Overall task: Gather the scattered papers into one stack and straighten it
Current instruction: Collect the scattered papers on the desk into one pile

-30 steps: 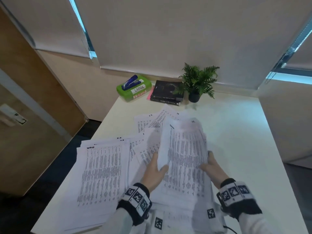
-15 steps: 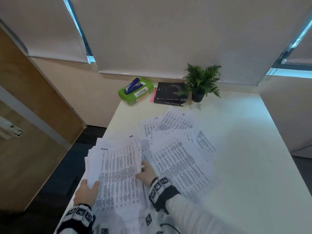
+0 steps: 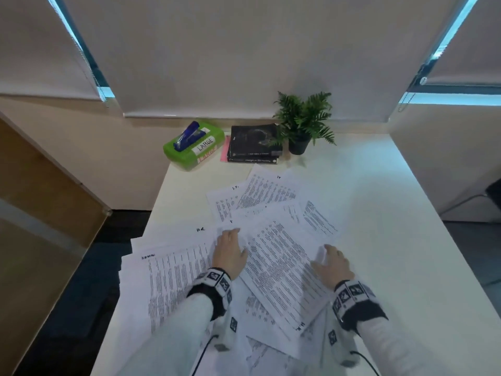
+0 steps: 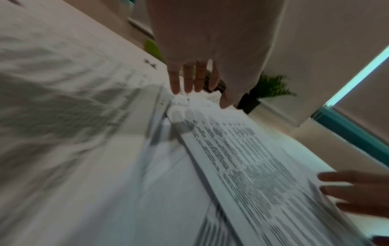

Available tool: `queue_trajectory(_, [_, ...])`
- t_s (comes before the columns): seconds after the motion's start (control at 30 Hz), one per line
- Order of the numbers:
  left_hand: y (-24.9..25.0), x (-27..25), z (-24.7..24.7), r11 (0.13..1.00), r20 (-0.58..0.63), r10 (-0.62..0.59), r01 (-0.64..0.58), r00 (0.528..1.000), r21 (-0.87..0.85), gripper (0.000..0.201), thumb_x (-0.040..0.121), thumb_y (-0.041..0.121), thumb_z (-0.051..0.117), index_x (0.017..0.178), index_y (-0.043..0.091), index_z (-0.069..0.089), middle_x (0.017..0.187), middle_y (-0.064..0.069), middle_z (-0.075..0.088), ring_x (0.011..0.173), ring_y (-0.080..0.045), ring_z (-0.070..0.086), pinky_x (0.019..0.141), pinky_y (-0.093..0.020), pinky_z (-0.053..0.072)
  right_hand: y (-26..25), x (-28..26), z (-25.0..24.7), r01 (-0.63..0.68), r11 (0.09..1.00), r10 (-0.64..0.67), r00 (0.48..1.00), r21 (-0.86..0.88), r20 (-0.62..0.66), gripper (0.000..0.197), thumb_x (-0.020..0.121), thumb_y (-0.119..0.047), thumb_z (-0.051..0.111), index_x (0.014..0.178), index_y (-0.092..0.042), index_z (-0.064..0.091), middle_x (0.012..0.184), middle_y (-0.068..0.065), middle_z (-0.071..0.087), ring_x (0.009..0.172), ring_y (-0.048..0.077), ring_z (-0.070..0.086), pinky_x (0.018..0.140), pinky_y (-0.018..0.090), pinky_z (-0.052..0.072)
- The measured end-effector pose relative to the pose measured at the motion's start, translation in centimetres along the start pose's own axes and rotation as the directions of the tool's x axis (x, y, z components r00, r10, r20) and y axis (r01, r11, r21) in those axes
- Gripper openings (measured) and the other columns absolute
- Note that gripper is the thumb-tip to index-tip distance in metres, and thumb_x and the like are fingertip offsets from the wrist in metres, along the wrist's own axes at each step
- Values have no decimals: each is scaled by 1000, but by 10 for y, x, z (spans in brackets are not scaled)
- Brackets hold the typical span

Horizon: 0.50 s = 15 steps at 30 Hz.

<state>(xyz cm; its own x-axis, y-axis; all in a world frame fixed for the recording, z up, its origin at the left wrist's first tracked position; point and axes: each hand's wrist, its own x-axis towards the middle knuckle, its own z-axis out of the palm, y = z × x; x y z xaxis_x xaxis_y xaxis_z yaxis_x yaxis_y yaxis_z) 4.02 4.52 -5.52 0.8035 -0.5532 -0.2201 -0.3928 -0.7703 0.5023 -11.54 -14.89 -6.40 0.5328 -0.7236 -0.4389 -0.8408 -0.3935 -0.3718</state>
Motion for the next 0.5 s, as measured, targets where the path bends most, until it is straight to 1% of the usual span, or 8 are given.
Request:
queue_trajectory(0.03, [1,12,2,998,45,-22,20,999,51,64,93,32,51,145,10,22,147,-12,31,135,-26,32,113,-40,29,4,3,-1,8,999,-7,999,-32,41,58,91,-32,48,143,-19,26,146,6,34,131,27,36,105,45,34])
queue_trajectory(0.1, [0,30,5,983,120,-96,75,988,168,76,90,37,56,147,7,16,147,-16,31,135,-30,33,114,-43,28,12,5,0,35,999,-34,998,-27,56,52,94,-23,43,143,-19,27,146,7,35,131,27,37,107,45,35])
queue_trajectory(0.17, [-3,39,6,964,135,-126,89,983,250,79,85,38,62,145,9,19,143,-16,36,130,-31,38,111,-43,31,18,4,0,47,999,-46,998,-24,41,48,93,-14,38,141,-19,33,142,8,39,128,27,40,106,45,36])
queue_trajectory(0.23, [-3,41,7,948,142,-109,60,984,311,77,80,38,67,140,12,27,136,-13,41,125,-30,42,106,-44,35,21,3,-2,39,999,-37,997,-30,60,48,92,-13,38,140,-20,36,139,9,40,126,28,40,106,44,36])
queue_trajectory(0.3, [-4,43,6,938,129,-97,47,987,345,70,79,34,68,135,13,32,131,-10,47,120,-29,48,102,-43,37,21,4,-5,41,999,-40,995,-12,97,48,91,-17,43,138,-21,38,135,11,42,124,28,41,105,43,36])
queue_trajectory(0.37, [-2,44,2,934,92,-44,9,995,358,47,86,25,59,127,14,39,121,-8,55,110,-27,55,98,-40,38,24,7,-10,-3,999,-2,993,46,120,46,90,-23,48,135,-20,42,128,14,47,117,30,46,102,42,39])
queue_trajectory(0.43, [1,44,-4,969,69,34,-50,997,242,25,94,20,47,117,12,49,110,-8,61,96,-27,60,89,-37,40,31,9,-16,-92,985,80,993,145,85,45,88,-25,53,131,-16,46,123,18,52,110,32,52,98,39,43])
queue_trajectory(0.5, [2,43,-12,998,23,48,-47,999,-43,22,97,20,43,113,8,52,105,-7,62,78,-24,61,73,-33,45,42,11,-22,-180,920,190,982,348,6,43,88,-25,56,128,-10,47,126,21,51,103,32,54,96,39,43])
